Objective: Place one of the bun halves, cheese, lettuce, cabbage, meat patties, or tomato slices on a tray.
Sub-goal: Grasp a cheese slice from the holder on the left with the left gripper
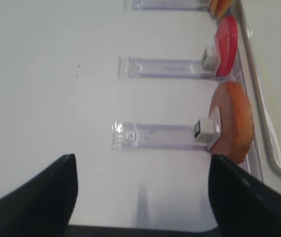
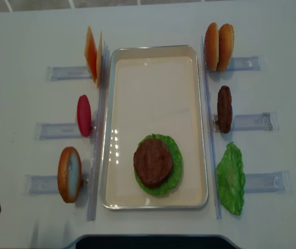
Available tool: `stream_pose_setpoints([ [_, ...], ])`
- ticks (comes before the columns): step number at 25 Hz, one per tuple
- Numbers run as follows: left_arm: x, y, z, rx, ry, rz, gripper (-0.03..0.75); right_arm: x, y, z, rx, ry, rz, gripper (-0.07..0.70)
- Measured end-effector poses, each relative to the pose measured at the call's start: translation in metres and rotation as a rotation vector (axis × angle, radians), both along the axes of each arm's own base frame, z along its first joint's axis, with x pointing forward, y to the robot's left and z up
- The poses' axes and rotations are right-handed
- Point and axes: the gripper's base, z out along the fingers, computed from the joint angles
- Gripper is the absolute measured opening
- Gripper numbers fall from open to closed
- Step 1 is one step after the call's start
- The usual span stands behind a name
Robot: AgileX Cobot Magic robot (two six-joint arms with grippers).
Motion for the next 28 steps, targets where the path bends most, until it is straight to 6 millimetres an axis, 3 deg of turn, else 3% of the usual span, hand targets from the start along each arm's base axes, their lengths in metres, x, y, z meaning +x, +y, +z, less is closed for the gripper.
stream_pose_setpoints([
  [6, 0.041, 0.002, 0.008, -0.045, 0.261, 0.051, 0.624, 0.0, 0.0, 0.0, 0.0, 0.0, 0.0, 0.509],
  [12, 0.095, 0.003, 0.016, -0.06, 0.456, 0.058, 0.623, 0.0, 0.0, 0.0, 0.0, 0.0, 0.0, 0.508],
  [19, 0.154, 0.005, 0.027, -0.06, 0.533, 0.058, 0.623, 0.0, 0.0, 0.0, 0.0, 0.0, 0.0, 0.506],
  [28, 0.207, 0.006, 0.055, -0.06, 0.499, 0.058, 0.623, 0.0, 0.0, 0.0, 0.0, 0.0, 0.0, 0.506],
])
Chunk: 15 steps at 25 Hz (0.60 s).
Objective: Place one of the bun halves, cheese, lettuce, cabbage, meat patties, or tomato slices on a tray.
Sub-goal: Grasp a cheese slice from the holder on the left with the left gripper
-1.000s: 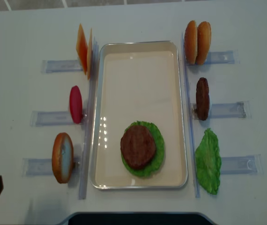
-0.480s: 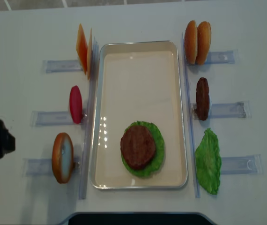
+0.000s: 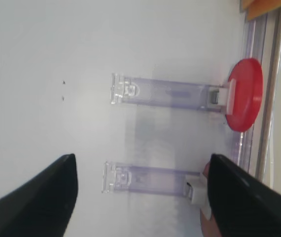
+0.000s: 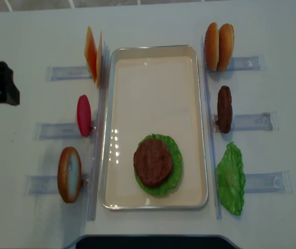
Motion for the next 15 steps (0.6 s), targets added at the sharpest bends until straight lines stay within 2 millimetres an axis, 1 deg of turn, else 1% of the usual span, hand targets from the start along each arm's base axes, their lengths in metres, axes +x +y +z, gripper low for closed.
stream_pose_setpoints([
  [3, 0.02, 0.001, 0.008, 0.0, -0.012, 0.0, 0.623, 0.0, 0.0, 0.0, 0.0, 0.0, 0.0, 0.505],
  [6, 0.044, 0.001, 0.011, 0.0, -0.014, 0.0, 0.623, 0.0, 0.0, 0.0, 0.0, 0.0, 0.0, 0.505],
  [10, 0.081, 0.0, 0.009, -0.028, 0.001, 0.002, 0.623, 0.0, 0.0, 0.0, 0.0, 0.0, 0.0, 0.505],
  [15, 0.128, -0.001, -0.006, -0.061, 0.03, 0.004, 0.623, 0.0, 0.0, 0.0, 0.0, 0.0, 0.0, 0.505],
])
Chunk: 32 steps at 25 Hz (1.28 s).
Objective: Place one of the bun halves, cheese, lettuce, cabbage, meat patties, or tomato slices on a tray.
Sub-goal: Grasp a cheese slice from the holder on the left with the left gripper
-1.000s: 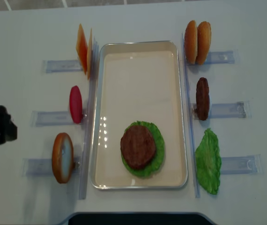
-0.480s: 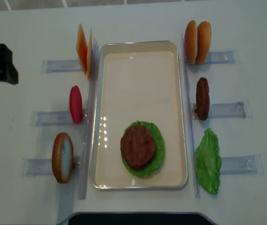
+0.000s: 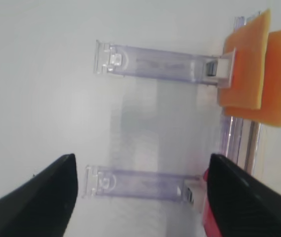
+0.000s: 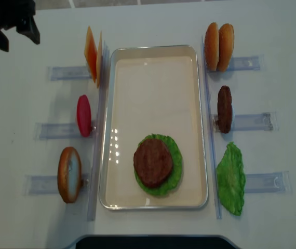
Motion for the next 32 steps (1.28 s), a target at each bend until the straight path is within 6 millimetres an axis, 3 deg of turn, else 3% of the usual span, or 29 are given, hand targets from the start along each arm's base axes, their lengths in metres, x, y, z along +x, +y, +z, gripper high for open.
stream_pose_setpoints([
  [7, 0.057, -0.003, -0.022, 0.0, 0.017, -0.012, 0.623, 0.0, 0.0, 0.0, 0.0, 0.0, 0.0, 0.505],
  [16, 0.107, -0.045, -0.042, 0.017, 0.036, -0.052, 0.623, 0.0, 0.0, 0.0, 0.0, 0.0, 0.0, 0.505],
  [20, 0.11, -0.072, -0.042, 0.011, 0.024, -0.066, 0.623, 0.0, 0.0, 0.0, 0.0, 0.0, 0.0, 0.505],
  [28, 0.098, -0.133, -0.041, -0.001, 0.023, -0.139, 0.623, 0.0, 0.0, 0.0, 0.0, 0.0, 0.0, 0.505],
  [32, 0.093, -0.148, -0.041, 0.006, 0.02, -0.151, 0.623, 0.0, 0.0, 0.0, 0.0, 0.0, 0.0, 0.505],
])
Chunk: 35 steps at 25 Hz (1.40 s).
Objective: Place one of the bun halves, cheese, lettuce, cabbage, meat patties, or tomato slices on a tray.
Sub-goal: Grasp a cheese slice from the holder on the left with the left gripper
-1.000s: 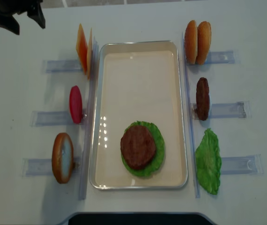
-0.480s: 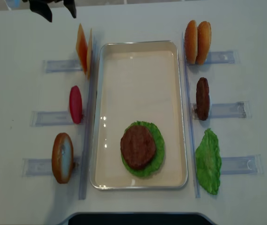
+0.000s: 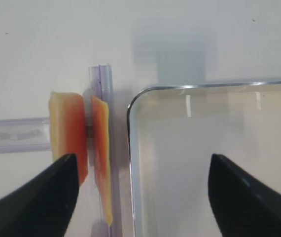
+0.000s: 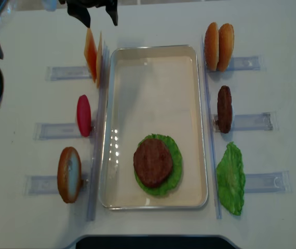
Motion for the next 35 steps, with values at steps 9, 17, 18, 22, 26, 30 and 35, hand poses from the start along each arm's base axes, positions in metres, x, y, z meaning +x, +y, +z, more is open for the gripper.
stream_pose_setpoints([
  [9, 0.007, -0.009, -0.03, 0.043, 0.054, -0.004, 0.622, 0.0, 0.0, 0.0, 0.0, 0.0, 0.0, 0.504],
  [17, 0.011, -0.016, -0.055, 0.081, 0.096, -0.021, 0.591, 0.0, 0.0, 0.0, 0.0, 0.0, 0.0, 0.504],
  [18, 0.011, -0.015, -0.056, 0.085, 0.097, -0.021, 0.591, 0.0, 0.0, 0.0, 0.0, 0.0, 0.0, 0.504],
  [22, 0.012, -0.014, -0.055, 0.101, 0.092, -0.023, 0.588, 0.0, 0.0, 0.0, 0.0, 0.0, 0.0, 0.503],
  [26, 0.012, -0.013, -0.056, 0.117, 0.087, -0.024, 0.557, 0.0, 0.0, 0.0, 0.0, 0.0, 0.0, 0.503],
  [30, 0.01, -0.011, -0.063, 0.131, 0.111, -0.026, 0.54, 0.0, 0.0, 0.0, 0.0, 0.0, 0.0, 0.503],
  [35, 0.008, -0.009, -0.068, 0.153, 0.125, -0.036, 0.517, 0.0, 0.0, 0.0, 0.0, 0.0, 0.0, 0.503],
])
